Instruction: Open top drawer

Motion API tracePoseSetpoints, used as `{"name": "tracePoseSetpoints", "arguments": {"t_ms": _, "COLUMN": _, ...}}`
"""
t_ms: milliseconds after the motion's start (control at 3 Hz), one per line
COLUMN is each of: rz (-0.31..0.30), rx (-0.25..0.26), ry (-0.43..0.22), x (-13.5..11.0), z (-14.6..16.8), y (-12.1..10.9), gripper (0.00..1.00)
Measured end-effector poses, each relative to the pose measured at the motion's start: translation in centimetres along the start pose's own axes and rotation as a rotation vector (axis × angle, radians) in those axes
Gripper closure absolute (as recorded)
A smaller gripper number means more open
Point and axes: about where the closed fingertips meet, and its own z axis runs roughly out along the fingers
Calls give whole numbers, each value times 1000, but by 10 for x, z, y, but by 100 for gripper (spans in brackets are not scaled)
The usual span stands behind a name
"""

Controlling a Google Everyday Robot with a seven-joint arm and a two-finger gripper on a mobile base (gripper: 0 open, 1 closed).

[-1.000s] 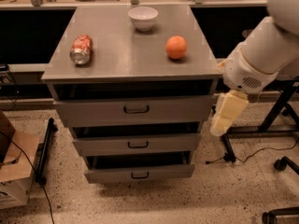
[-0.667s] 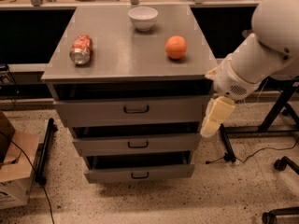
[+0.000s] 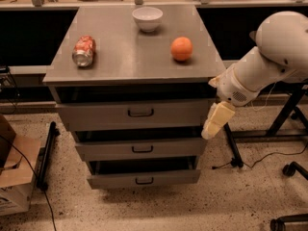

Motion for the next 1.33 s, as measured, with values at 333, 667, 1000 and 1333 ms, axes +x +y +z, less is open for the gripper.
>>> {"name": "tracePoseSetpoints", "arguments": {"t_ms": 333, "rz": 30, "rx": -12, "ry": 11, "x": 2, "z": 15, "y": 0, "gripper": 0}}
{"name": "tracePoseSetpoints", "arguments": {"t_ms": 667, "rz": 48, "rx": -15, "ry": 2, "x": 4, "z": 51, "y": -3, "gripper": 0}}
{"name": "tracePoseSetpoints", "arguments": {"t_ms": 1000, "rz": 55, "rx": -7, "ry": -16, "x": 2, "z": 82, "y": -16, "gripper": 0}}
{"name": "tracePoseSetpoints", "arguments": {"t_ms": 1333, "rz": 50, "rx": -19, "ry": -36, "x": 1, "z": 113, "y": -34, "gripper": 0}}
